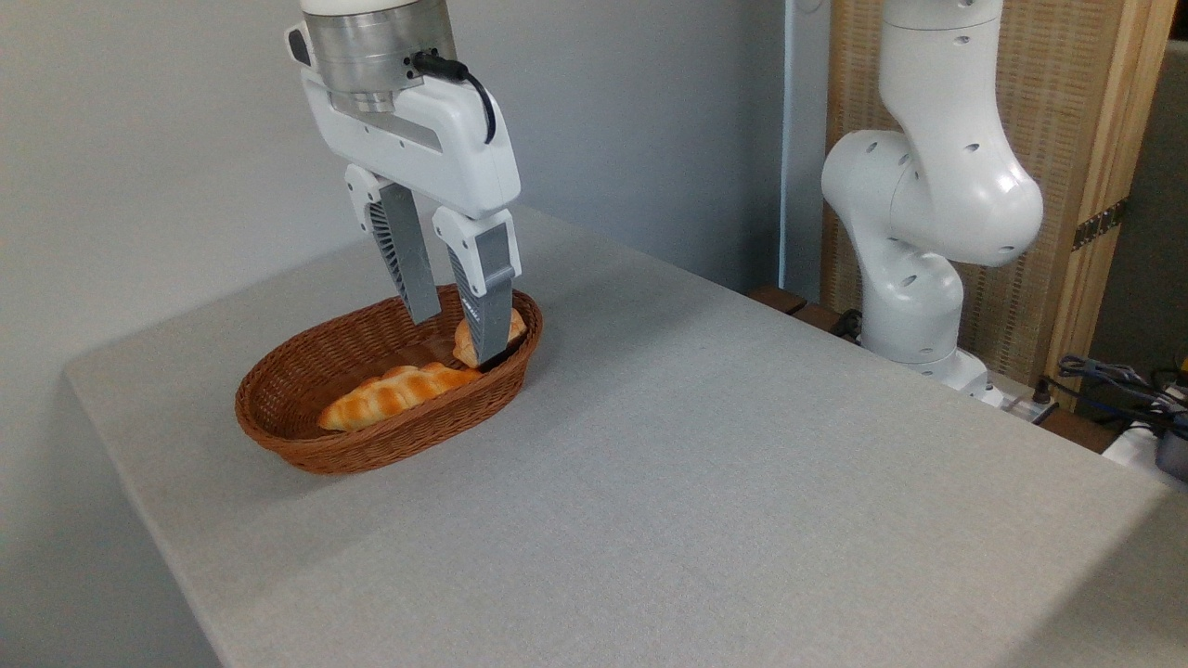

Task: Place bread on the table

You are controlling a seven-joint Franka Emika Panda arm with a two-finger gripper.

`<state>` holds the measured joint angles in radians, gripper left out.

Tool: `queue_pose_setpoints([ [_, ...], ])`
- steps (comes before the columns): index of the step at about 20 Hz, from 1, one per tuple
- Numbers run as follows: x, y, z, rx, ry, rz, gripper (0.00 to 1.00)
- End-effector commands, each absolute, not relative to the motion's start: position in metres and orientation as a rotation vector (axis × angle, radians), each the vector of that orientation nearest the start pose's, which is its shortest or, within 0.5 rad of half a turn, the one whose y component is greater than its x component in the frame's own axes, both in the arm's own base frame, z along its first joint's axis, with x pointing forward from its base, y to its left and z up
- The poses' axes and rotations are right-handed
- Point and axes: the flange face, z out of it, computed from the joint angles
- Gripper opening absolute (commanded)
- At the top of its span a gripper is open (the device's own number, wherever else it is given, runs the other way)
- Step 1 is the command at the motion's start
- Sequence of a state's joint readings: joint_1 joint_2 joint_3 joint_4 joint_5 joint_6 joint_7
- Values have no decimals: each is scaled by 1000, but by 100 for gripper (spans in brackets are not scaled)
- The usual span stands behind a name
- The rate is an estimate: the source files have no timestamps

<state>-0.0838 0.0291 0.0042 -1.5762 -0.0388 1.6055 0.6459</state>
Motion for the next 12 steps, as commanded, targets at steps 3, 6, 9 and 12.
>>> queue_pose_setpoints([
  [3,558,-48,611,-2970,1123,-8,100],
  [6,558,-48,612,-2970,1123,-10,100],
  [9,558,-49,612,-2969,1125,-10,100],
  [12,557,-62,607,-2965,1156,-11,100],
])
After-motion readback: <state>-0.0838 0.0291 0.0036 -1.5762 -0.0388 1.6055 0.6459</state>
